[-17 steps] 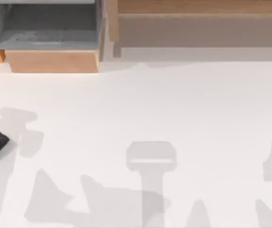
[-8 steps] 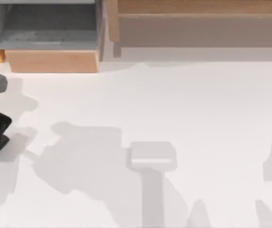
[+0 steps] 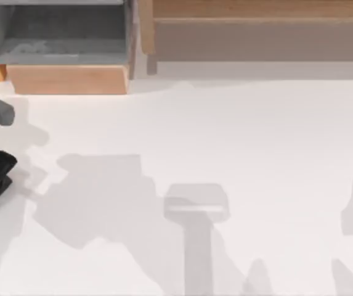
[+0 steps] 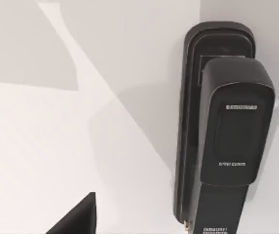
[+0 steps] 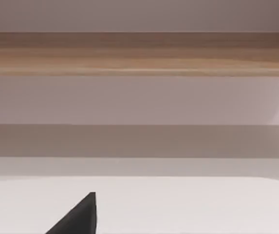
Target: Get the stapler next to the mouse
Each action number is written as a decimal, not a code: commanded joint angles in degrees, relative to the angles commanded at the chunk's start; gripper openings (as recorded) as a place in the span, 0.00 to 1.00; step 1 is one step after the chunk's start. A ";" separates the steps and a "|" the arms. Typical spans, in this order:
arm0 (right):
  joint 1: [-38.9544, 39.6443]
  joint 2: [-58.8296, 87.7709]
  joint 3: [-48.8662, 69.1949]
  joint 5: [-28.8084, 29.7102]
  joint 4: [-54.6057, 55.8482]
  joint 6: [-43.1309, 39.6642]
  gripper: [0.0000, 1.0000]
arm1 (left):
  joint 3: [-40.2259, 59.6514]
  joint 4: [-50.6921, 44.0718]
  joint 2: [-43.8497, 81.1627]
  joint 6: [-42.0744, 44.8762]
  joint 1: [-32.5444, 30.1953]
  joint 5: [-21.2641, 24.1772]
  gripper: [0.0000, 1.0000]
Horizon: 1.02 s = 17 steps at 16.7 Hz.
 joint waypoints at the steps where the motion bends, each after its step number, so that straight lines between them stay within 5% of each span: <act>1: 0.00 0.00 0.00 0.00 0.00 0.00 1.00 | -0.16 0.21 0.14 -0.02 0.04 0.00 1.00; 12: 0.00 0.00 0.00 0.00 0.00 0.00 1.00 | -5.88 10.84 5.06 0.24 0.34 0.03 1.00; 17: 0.00 0.00 0.00 0.00 0.00 0.00 1.00 | -5.88 10.84 5.06 0.24 0.34 0.03 0.62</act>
